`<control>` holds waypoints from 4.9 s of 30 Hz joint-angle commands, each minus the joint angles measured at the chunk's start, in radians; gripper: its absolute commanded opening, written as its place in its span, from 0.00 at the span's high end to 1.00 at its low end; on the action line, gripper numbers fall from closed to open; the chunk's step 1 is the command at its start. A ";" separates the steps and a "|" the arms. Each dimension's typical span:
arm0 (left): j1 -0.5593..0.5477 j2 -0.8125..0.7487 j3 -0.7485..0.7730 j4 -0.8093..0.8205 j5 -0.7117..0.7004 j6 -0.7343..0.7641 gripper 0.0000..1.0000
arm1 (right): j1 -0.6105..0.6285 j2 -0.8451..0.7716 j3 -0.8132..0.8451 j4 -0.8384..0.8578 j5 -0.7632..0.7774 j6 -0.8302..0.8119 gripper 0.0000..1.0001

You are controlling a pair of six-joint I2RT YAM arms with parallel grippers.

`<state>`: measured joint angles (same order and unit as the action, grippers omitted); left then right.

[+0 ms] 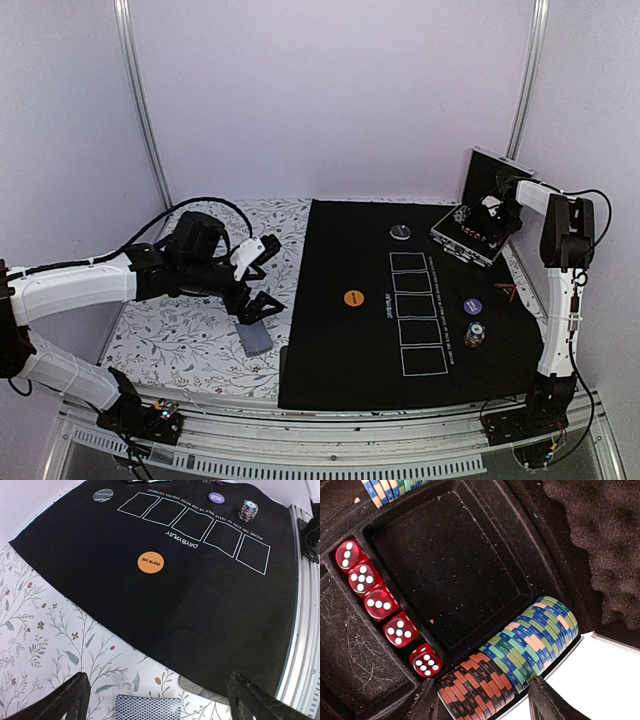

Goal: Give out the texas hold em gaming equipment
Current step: Pick up the pile of poker chips from the chip case.

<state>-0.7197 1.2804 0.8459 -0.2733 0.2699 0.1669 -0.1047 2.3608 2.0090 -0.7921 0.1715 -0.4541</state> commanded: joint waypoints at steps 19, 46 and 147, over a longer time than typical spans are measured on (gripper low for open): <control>0.021 -0.001 0.007 0.008 0.008 -0.017 0.02 | 0.056 -0.077 -0.138 -0.001 0.032 0.044 0.43; 0.023 0.006 0.004 0.008 0.016 -0.017 0.02 | 0.019 0.002 -0.024 0.038 -0.067 0.017 0.51; 0.038 0.033 -0.004 0.001 0.052 -0.017 0.02 | 0.069 0.040 -0.143 0.142 -0.104 -0.206 0.37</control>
<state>-0.6975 1.3098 0.8459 -0.2741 0.3069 0.1524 -0.0509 2.3299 1.8736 -0.6304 0.2142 -0.6846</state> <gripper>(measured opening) 0.982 0.632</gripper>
